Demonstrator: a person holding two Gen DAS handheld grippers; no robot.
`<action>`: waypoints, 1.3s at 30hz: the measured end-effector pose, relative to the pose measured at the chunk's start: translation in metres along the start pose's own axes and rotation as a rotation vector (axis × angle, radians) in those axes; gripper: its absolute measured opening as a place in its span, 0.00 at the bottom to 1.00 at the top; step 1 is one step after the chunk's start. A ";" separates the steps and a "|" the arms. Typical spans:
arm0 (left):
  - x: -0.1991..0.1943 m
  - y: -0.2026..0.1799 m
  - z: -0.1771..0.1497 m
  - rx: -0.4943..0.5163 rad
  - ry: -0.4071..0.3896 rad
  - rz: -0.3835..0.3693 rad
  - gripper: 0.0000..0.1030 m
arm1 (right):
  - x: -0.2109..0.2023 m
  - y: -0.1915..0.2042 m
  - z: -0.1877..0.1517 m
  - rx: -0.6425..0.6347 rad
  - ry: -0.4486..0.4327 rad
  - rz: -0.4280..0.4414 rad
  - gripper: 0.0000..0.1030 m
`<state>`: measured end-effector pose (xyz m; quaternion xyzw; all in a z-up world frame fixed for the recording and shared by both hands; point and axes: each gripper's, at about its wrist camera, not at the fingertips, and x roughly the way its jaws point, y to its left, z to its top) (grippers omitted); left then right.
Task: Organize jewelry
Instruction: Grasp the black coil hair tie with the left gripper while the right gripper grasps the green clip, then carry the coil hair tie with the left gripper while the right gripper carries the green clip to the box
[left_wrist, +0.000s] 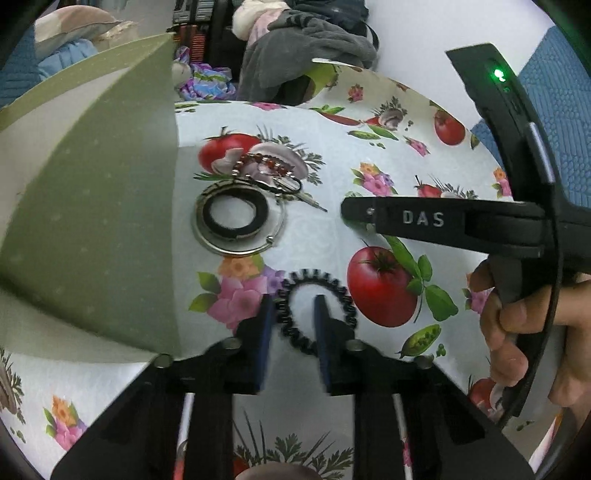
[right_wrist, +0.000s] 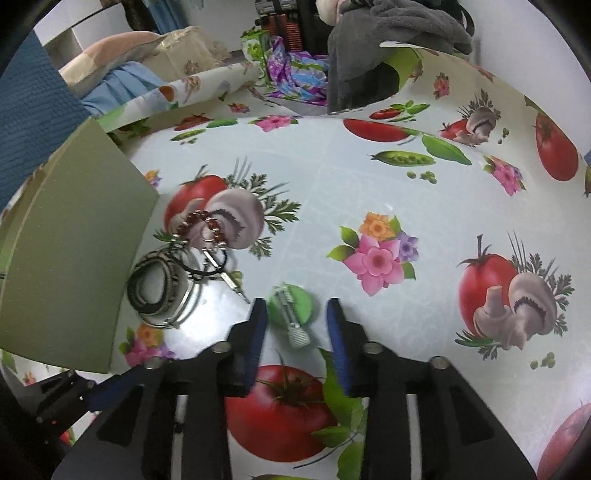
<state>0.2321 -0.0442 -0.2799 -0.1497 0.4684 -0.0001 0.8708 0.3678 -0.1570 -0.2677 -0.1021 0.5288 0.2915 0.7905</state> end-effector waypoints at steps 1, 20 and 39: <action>0.001 -0.002 0.001 0.009 -0.001 -0.002 0.14 | 0.001 0.000 -0.001 -0.001 0.002 0.000 0.32; -0.006 -0.010 0.007 0.029 0.076 -0.110 0.08 | -0.030 -0.008 -0.017 0.098 -0.006 -0.103 0.21; -0.077 -0.005 0.018 0.028 -0.021 -0.162 0.08 | -0.128 0.015 -0.064 0.200 -0.117 -0.189 0.21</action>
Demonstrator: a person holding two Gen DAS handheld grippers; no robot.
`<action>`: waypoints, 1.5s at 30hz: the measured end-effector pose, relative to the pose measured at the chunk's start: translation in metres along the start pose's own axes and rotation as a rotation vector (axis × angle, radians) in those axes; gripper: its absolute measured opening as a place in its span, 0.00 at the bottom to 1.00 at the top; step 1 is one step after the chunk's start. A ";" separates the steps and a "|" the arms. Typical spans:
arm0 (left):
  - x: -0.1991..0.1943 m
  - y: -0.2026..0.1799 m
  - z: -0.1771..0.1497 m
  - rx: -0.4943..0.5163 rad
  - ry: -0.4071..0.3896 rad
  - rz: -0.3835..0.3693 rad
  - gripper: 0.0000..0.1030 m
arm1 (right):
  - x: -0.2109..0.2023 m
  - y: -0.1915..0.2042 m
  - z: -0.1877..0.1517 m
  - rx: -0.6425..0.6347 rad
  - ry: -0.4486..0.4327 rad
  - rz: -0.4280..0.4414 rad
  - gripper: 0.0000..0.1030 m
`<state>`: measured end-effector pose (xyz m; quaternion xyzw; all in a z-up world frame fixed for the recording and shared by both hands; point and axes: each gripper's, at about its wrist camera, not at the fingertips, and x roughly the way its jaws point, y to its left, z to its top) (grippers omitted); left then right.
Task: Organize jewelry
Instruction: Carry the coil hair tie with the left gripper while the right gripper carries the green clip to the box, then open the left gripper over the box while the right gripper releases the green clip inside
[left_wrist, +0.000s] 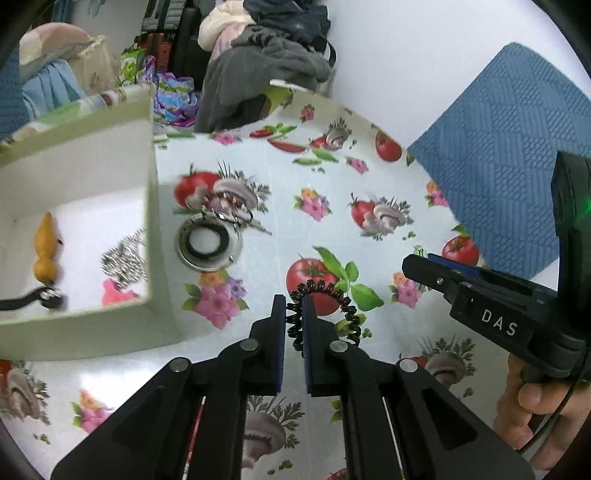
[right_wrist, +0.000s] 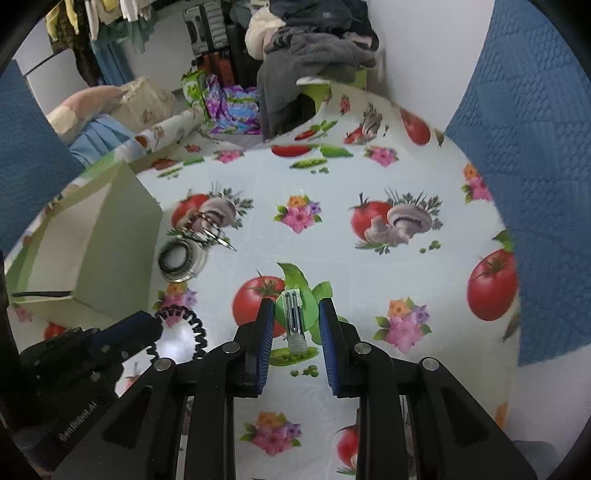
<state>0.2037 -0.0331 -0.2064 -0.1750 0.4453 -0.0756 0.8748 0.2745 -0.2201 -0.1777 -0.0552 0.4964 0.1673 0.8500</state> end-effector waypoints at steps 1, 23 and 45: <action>-0.006 0.000 0.003 0.006 -0.008 0.005 0.08 | -0.005 0.002 0.001 -0.006 -0.010 -0.004 0.21; -0.153 0.037 0.098 0.118 -0.202 0.151 0.08 | -0.119 0.108 0.088 -0.128 -0.289 0.107 0.21; -0.103 0.159 0.052 -0.060 -0.042 0.211 0.08 | -0.018 0.200 0.053 -0.228 -0.072 0.219 0.22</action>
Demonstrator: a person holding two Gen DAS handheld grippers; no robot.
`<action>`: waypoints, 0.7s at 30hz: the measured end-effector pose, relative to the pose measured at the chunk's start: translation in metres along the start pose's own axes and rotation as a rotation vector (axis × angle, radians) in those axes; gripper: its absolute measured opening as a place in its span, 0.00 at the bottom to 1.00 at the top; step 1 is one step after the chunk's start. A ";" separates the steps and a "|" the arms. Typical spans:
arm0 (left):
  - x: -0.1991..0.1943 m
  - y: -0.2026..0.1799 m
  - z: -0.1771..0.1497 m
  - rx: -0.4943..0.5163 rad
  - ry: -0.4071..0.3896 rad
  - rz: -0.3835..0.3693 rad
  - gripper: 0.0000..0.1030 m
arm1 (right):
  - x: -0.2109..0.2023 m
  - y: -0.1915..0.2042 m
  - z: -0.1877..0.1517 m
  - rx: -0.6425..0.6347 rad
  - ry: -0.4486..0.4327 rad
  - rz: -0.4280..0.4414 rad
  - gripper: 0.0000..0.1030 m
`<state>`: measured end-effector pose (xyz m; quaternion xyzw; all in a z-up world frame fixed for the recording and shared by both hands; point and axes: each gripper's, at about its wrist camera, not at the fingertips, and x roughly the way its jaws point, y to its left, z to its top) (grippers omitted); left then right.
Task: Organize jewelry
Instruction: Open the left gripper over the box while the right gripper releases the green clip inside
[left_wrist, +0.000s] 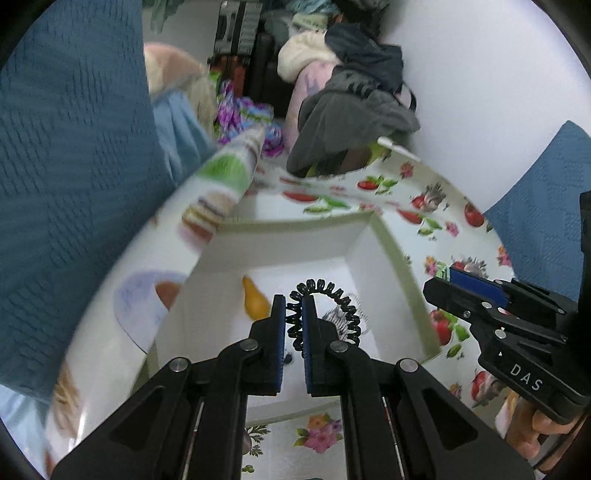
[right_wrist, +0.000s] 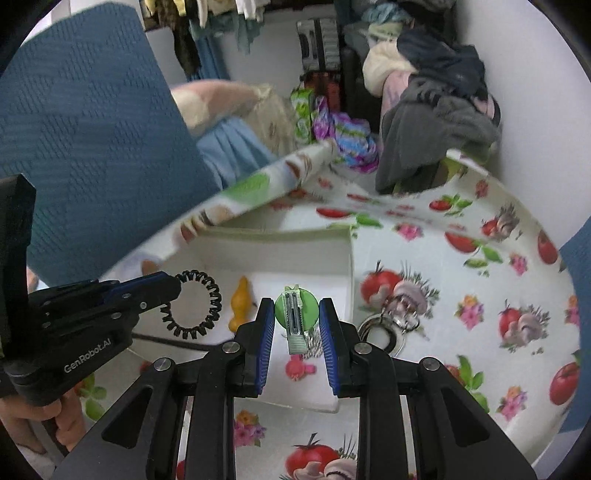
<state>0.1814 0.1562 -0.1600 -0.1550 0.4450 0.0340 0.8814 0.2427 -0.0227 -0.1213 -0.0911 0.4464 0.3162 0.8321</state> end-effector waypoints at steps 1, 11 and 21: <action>0.003 0.001 -0.002 -0.005 0.009 -0.001 0.08 | 0.007 -0.001 -0.004 0.003 0.015 0.000 0.22; 0.012 0.004 -0.011 -0.013 0.044 0.031 0.08 | 0.023 -0.004 -0.014 0.023 0.069 0.031 0.34; -0.026 -0.010 0.004 -0.040 -0.027 0.013 0.41 | -0.025 -0.010 0.002 0.016 -0.029 0.077 0.34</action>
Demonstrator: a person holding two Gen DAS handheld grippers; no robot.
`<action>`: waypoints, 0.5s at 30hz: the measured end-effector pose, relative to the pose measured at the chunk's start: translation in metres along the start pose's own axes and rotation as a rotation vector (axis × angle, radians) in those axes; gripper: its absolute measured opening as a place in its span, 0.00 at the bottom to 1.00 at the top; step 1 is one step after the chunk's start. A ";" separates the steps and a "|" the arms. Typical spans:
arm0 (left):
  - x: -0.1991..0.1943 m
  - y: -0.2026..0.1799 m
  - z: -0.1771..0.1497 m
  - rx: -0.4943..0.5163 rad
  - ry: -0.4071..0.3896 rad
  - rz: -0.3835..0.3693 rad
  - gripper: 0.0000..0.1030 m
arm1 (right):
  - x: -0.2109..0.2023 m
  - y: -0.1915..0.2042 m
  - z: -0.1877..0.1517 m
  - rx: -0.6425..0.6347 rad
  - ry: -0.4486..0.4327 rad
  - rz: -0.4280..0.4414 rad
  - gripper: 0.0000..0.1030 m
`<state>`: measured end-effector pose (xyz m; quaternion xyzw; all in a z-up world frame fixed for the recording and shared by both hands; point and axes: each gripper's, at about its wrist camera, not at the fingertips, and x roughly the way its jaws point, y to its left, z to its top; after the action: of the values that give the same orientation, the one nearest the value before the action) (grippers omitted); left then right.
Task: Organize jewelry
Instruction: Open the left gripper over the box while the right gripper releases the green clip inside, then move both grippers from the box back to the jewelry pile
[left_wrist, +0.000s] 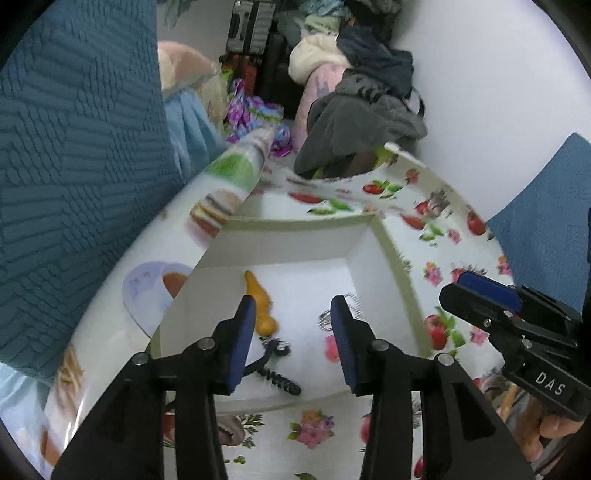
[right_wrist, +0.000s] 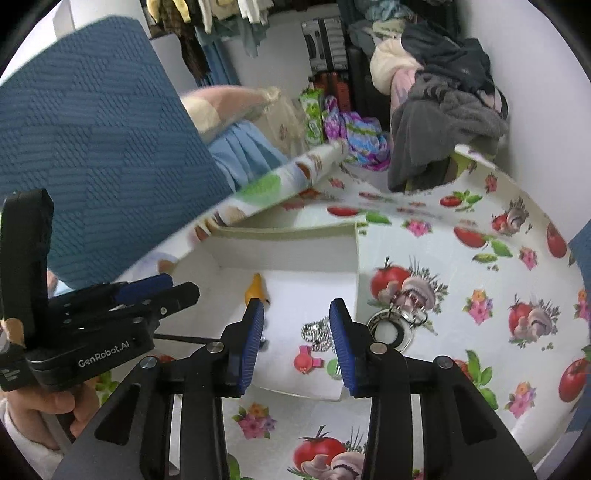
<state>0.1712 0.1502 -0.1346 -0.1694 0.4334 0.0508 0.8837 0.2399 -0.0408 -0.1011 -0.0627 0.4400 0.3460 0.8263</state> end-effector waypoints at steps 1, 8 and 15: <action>-0.004 -0.003 0.001 0.000 -0.008 -0.002 0.42 | -0.004 0.000 0.001 -0.001 -0.009 0.000 0.34; -0.033 -0.030 0.004 0.015 -0.078 -0.037 0.42 | -0.048 -0.019 0.008 0.009 -0.092 -0.014 0.34; -0.040 -0.066 0.001 0.037 -0.109 -0.094 0.42 | -0.077 -0.045 -0.003 0.023 -0.134 -0.039 0.34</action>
<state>0.1624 0.0908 -0.0855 -0.1700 0.3769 0.0103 0.9105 0.2371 -0.1154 -0.0520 -0.0385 0.3863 0.3283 0.8611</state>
